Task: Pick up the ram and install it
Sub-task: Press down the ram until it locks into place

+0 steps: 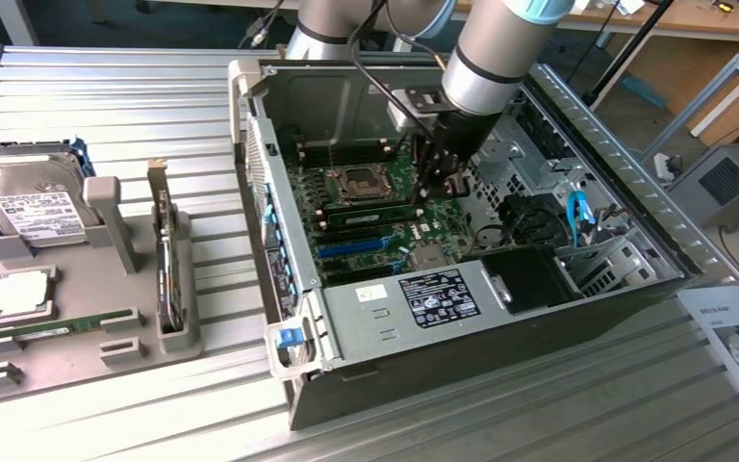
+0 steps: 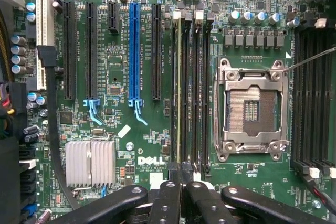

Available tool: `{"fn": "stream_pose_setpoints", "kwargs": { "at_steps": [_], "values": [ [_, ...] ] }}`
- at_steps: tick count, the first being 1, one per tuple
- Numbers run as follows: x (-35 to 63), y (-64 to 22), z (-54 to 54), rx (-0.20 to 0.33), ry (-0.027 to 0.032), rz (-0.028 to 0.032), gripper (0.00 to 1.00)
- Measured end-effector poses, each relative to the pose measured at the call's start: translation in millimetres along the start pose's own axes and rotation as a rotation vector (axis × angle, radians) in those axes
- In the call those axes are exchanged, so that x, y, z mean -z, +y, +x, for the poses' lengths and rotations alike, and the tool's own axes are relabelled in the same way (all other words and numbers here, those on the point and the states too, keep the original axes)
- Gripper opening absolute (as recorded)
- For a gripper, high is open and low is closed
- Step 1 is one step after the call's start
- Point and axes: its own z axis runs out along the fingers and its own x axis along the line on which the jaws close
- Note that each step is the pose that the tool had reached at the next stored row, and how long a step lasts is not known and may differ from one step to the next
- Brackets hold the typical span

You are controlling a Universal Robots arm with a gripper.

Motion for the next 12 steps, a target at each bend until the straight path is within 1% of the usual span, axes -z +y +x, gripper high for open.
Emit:
{"fn": "stream_pose_setpoints", "kwargs": {
  "at_steps": [4, 12],
  "values": [
    [-5.2, 0.0, 0.3, 0.000, 0.0001, 0.0000, 0.11],
    [-5.4, 0.0, -1.1, 0.000, 0.0000, 0.0000, 0.11]
  ]
}}
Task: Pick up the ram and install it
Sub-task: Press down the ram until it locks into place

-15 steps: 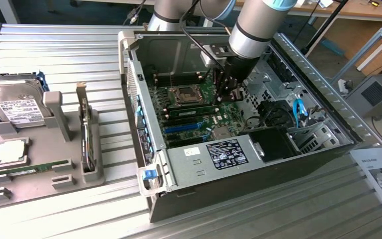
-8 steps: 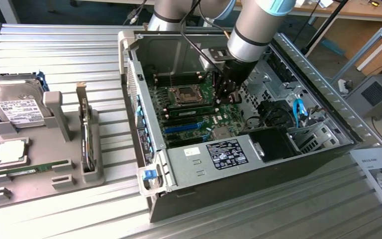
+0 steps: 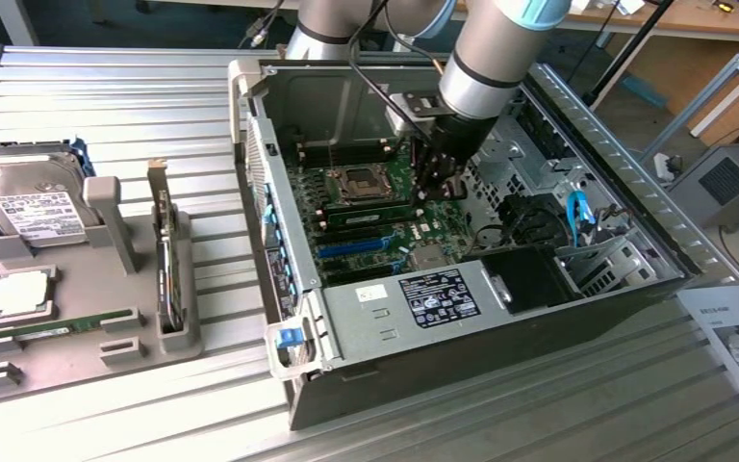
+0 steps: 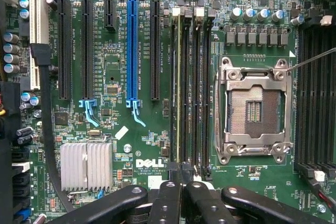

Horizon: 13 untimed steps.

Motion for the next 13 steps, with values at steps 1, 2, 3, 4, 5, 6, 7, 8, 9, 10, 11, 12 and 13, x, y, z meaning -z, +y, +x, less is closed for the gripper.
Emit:
{"fn": "stream_pose_setpoints", "kwargs": {
  "at_steps": [1, 2, 3, 4, 5, 6, 7, 8, 9, 10, 11, 12, 13],
  "values": [
    [0.0, 0.0, 0.0, 0.000, 0.0000, 0.0000, 0.11],
    [0.0, 0.0, 0.0, 0.000, -0.0001, 0.0000, 0.11],
    [-0.1, 0.0, 0.0, 0.000, -0.0004, 0.0000, 0.11],
    [-0.6, 0.0, 0.0, 0.000, -0.0006, 0.0000, 0.11],
    [-1.1, 0.0, 0.0, 0.000, -0.0006, 0.0000, 0.11],
    [-1.1, 0.0, 0.1, 0.000, -0.0004, -0.0001, 0.11],
    [-1.1, 0.0, 0.0, 0.000, -0.0003, -0.0001, 0.11],
    [-1.1, 0.0, 0.1, 0.000, -0.0003, -0.0001, 0.11],
    [-1.2, 0.0, 0.0, 0.000, -0.0005, 0.0000, 0.11],
    [-1.3, 0.0, 0.0, 0.000, -0.0005, 0.0000, 0.11],
    [-2.2, 0.0, 0.0, 0.000, -0.0011, 0.0001, 0.11],
    [-2.5, 0.0, 0.1, 0.000, -0.0008, 0.0000, 0.11],
    [-2.4, 0.0, 0.1, 0.000, -0.0006, 0.0000, 0.11]
  ]
}}
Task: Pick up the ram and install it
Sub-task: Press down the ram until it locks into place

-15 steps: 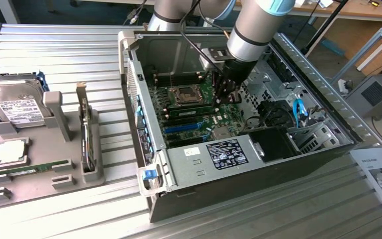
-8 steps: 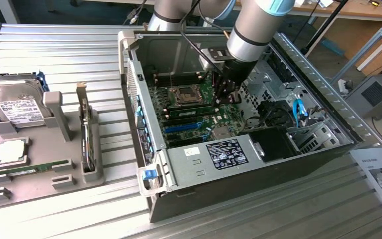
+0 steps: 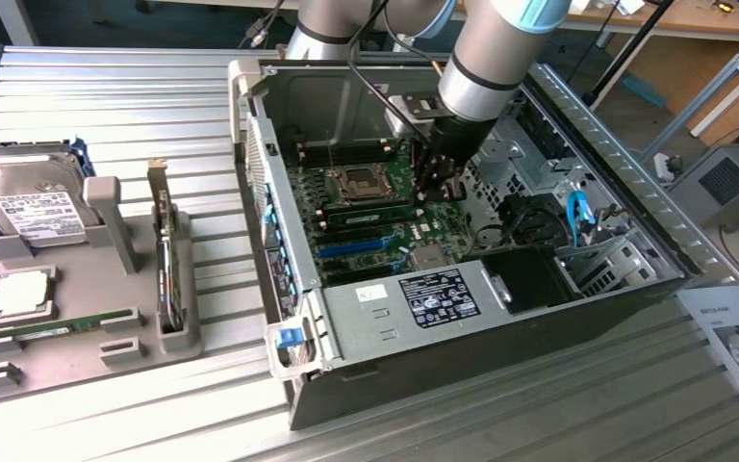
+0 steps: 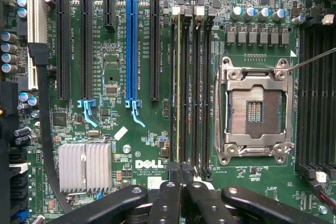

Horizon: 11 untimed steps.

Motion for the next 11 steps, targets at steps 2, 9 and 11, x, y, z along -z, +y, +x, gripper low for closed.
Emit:
{"fn": "stream_pose_setpoints", "kwargs": {
  "at_steps": [2, 9, 11],
  "values": [
    [0.0, 0.0, 0.0, 0.000, 0.0001, 0.0000, 0.11],
    [-1.0, 0.0, 0.1, 0.000, 0.0001, 0.0000, 0.11],
    [-1.3, 0.0, 0.1, 0.000, 0.0001, 0.0000, 0.11]
  ]
}}
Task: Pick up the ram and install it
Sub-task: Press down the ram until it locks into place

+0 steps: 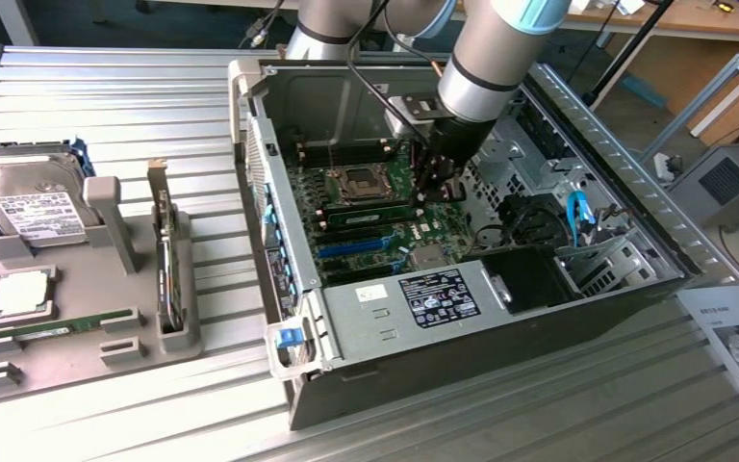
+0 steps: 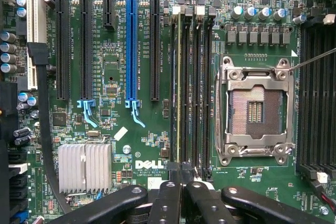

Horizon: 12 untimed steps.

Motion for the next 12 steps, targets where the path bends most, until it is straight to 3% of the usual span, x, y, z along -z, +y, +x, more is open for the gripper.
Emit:
{"fn": "stream_pose_setpoints", "kwargs": {
  "at_steps": [12],
  "values": [
    [-1.8, 0.0, 0.1, 0.000, 0.0000, 0.0000, 0.11]
  ]
}}
